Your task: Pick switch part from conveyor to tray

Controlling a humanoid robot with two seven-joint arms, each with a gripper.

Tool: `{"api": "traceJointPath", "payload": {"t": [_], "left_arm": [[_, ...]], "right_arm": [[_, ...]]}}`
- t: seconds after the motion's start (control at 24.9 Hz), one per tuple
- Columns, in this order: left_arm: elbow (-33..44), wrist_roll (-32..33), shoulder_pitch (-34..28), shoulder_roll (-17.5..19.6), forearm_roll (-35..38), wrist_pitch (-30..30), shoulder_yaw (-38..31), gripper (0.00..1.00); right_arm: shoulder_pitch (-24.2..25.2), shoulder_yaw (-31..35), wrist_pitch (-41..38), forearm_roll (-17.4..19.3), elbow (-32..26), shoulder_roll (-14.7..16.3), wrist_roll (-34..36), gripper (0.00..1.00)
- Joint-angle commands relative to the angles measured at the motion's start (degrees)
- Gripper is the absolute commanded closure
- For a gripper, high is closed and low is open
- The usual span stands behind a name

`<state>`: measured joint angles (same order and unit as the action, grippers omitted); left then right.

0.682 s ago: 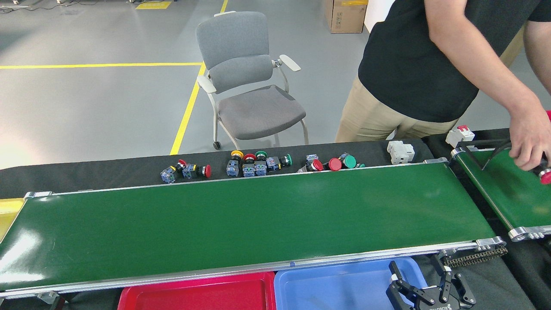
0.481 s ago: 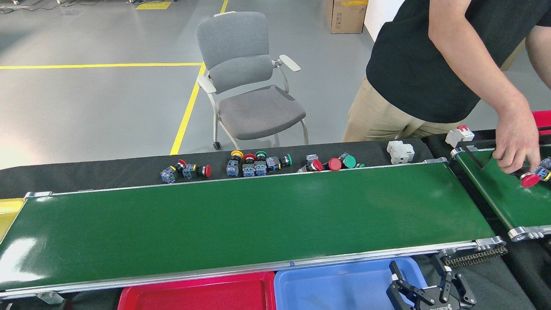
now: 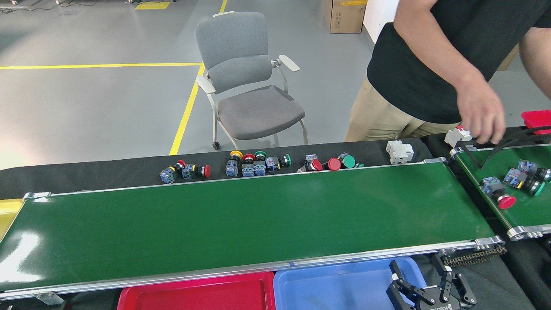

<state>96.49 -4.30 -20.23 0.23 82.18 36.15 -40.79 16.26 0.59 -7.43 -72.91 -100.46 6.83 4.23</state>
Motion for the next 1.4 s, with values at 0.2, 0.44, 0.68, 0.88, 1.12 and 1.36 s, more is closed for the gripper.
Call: {"api": "traceJointPath", "payload": {"t": [0.2,0.44,0.68,0.88,1.12,1.36], "left_arm": [[0.63,-0.53,0.54,2.58,-0.35,-0.02,-0.34,0.0],[0.89,-2.55,0.63,2.67,-0.52,0.06,0.37,0.0],[-0.43,-2.38,1.16,2.67,-0.17,-0.2,0.54,0.0],[-0.52,-2.11,1.6,2.67,-0.09,-0.29,2.47,0.0],[-1.13,-1.76,2.3,2.85,0.0,-0.29,3.79,0.0],[-1.04,-1.15,3.44,3.55,0.0,-0.11,8.1,0.0]], "right_arm": [[-0.18,0.37,0.23,0.14,-0.88,-0.06,0.43,0.0],[-0.7,0.64,2.69,0.32,-0.44,-0.24,-0.1,0.0],[-11.25,0.64,11.21,-0.04,8.7,0.29,-5.19,0.0],[-17.14,0.46,11.57,-0.21,16.26,0.46,-6.43,0.0],[-23.73,0.55,11.74,-0.04,24.25,0.9,-6.51,0.01],[-28.13,0.46,11.65,0.05,30.15,1.17,-6.34,0.44]]}}
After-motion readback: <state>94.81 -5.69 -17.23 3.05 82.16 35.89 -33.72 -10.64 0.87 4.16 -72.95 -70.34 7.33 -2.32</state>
